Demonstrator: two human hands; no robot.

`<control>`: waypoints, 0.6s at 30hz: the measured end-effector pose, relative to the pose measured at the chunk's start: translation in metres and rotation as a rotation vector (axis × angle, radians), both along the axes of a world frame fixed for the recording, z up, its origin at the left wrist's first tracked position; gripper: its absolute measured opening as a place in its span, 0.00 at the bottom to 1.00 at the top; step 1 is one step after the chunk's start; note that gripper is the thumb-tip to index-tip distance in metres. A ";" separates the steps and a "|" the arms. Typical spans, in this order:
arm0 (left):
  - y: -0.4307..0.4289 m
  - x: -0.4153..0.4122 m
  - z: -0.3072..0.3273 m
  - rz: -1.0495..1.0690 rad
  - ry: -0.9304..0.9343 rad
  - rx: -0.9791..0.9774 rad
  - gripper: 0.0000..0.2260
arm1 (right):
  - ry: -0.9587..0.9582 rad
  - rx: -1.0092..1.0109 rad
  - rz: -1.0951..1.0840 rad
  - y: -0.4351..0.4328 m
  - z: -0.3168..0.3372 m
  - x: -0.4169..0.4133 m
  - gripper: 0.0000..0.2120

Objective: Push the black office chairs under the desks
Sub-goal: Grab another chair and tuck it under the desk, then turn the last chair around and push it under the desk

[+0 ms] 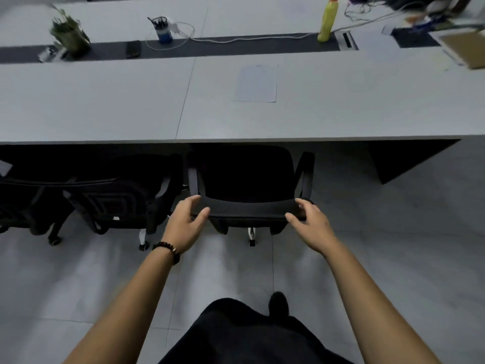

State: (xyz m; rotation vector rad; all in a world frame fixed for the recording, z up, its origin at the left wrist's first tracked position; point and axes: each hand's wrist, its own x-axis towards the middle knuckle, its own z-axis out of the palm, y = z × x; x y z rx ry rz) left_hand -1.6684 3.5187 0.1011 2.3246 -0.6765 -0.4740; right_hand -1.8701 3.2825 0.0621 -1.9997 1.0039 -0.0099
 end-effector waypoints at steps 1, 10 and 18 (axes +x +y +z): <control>0.015 -0.006 0.010 0.005 0.000 -0.063 0.21 | -0.083 -0.015 -0.071 0.011 0.013 -0.014 0.27; 0.107 -0.058 0.028 -0.119 0.248 -0.223 0.18 | -0.277 -0.022 -0.611 0.185 0.050 -0.147 0.25; 0.078 -0.149 -0.003 -0.668 0.327 -0.064 0.18 | -0.129 -0.029 -1.064 0.336 0.045 -0.276 0.25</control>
